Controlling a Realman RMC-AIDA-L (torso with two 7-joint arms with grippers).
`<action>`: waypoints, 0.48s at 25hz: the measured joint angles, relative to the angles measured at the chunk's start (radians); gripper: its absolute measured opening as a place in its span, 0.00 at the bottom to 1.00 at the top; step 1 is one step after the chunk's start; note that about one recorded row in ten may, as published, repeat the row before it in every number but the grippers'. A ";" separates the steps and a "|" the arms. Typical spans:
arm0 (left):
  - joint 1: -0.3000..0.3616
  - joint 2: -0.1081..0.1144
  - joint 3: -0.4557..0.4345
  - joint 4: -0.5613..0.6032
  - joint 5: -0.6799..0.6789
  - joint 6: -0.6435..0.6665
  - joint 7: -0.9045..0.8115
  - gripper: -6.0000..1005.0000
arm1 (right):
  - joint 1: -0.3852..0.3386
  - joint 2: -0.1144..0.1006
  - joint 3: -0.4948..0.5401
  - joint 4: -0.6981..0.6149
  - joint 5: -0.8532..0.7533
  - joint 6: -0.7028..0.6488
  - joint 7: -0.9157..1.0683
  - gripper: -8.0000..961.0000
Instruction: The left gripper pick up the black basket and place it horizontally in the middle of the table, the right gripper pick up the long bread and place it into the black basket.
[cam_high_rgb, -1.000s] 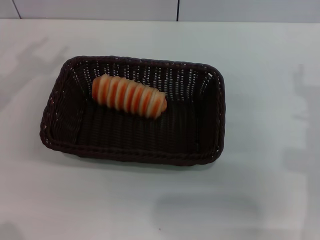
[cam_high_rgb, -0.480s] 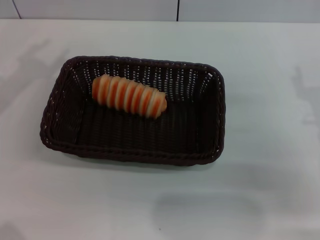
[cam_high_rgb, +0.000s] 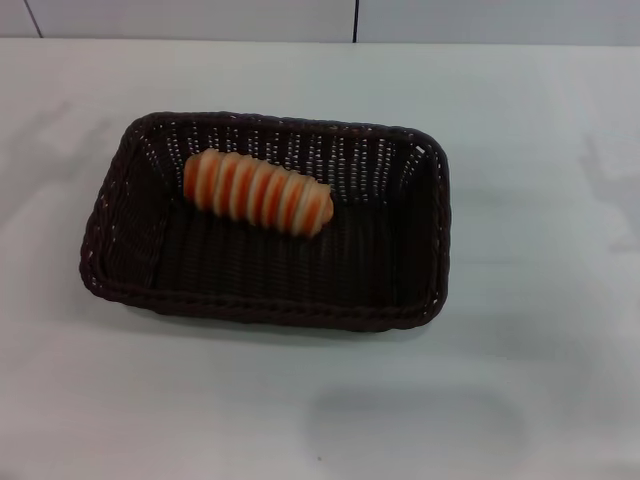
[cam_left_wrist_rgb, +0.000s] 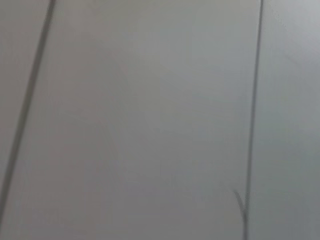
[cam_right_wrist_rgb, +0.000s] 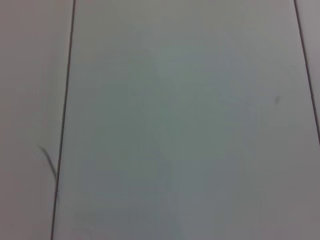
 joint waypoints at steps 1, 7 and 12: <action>0.018 -0.001 0.000 0.033 -0.027 0.000 0.056 0.67 | -0.015 0.005 0.025 0.026 -0.031 0.028 0.000 0.76; 0.034 -0.004 -0.016 0.193 -0.067 0.048 0.248 0.67 | -0.033 0.010 0.061 0.068 -0.067 0.095 0.007 0.76; 0.002 -0.009 -0.124 0.371 -0.089 0.100 0.435 0.67 | -0.037 0.021 0.085 0.067 -0.068 0.143 0.002 0.76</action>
